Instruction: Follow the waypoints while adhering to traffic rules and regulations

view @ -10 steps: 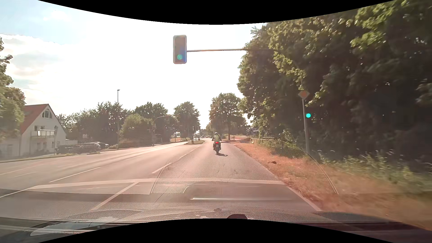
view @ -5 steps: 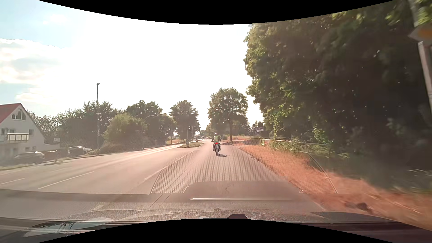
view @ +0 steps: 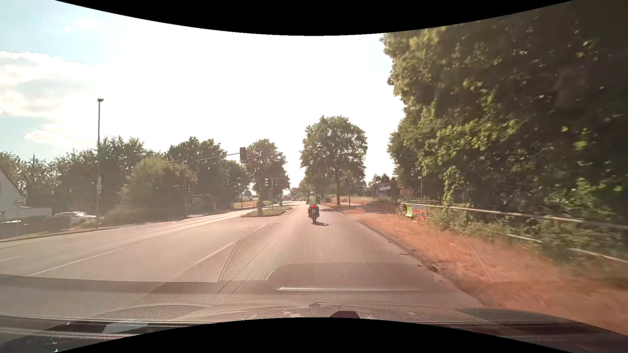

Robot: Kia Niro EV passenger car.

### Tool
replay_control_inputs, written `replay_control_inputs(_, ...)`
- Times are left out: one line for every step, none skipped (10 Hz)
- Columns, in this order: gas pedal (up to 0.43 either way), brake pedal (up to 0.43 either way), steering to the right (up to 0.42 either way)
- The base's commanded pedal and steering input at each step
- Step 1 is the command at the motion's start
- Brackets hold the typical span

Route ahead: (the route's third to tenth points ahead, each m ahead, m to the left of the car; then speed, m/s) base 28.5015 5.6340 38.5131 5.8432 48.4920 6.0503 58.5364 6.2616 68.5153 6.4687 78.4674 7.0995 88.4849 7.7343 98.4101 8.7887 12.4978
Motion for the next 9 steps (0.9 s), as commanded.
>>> replay_control_inputs(0.177,0.0,-0.006)
replay_control_inputs(0.177,0.0,-0.008)
replay_control_inputs(0.177,0.0,-0.008)
replay_control_inputs(0.177,0.0,-0.008)
replay_control_inputs(0.177,0.0,-0.008)
replay_control_inputs(0.177,0.0,-0.008)
replay_control_inputs(0.177,0.0,-0.009)
replay_control_inputs(0.177,0.0,-0.01)
replay_control_inputs(0.177,0.0,-0.011)
